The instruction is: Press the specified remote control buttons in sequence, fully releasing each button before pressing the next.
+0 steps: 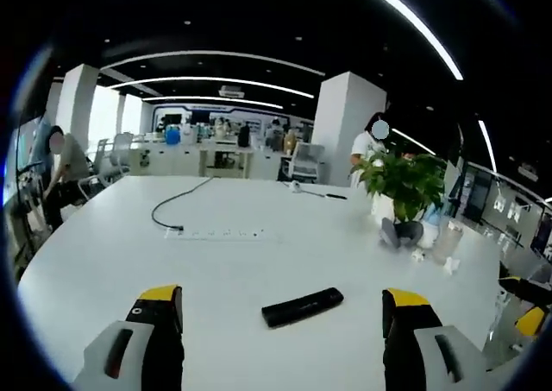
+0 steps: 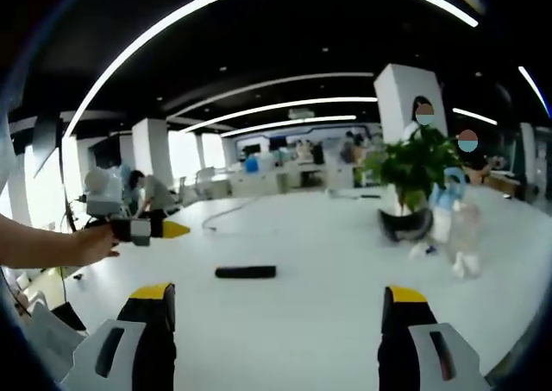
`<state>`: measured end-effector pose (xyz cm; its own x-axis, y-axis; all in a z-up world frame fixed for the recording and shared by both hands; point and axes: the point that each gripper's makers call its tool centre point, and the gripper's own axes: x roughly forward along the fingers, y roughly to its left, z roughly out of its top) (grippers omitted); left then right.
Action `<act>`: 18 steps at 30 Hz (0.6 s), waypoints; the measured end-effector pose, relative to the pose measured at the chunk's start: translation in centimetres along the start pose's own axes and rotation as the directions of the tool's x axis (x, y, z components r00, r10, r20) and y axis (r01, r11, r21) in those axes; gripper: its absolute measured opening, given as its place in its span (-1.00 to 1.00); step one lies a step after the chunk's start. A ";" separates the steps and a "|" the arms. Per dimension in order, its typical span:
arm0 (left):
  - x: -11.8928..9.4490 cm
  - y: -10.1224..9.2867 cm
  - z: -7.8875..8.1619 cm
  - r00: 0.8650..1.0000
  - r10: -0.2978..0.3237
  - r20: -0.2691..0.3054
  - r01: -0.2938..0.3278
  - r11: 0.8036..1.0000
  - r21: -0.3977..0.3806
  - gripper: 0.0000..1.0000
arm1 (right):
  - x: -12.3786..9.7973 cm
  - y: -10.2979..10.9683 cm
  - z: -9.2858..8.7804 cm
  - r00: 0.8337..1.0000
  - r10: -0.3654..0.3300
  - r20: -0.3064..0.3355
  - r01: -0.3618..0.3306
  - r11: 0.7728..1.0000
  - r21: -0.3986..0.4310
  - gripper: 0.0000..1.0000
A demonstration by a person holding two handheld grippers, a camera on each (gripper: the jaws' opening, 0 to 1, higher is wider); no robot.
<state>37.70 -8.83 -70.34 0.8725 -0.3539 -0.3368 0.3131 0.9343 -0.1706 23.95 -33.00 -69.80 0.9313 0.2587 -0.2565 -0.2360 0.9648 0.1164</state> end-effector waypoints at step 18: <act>-9.3 1.9 -4.3 0.996 0.093 0.002 -0.093 0.994 0.058 1.00 | 0.0 0.7 0.1 1.000 0.028 -0.001 -0.028 0.999 -0.018 0.98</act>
<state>28.56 -3.90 -71.47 0.8987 -0.2651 -0.3494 0.2516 0.9641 -0.0843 23.78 -32.35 -69.63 0.9243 0.2853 -0.2537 -0.2665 0.9580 0.1064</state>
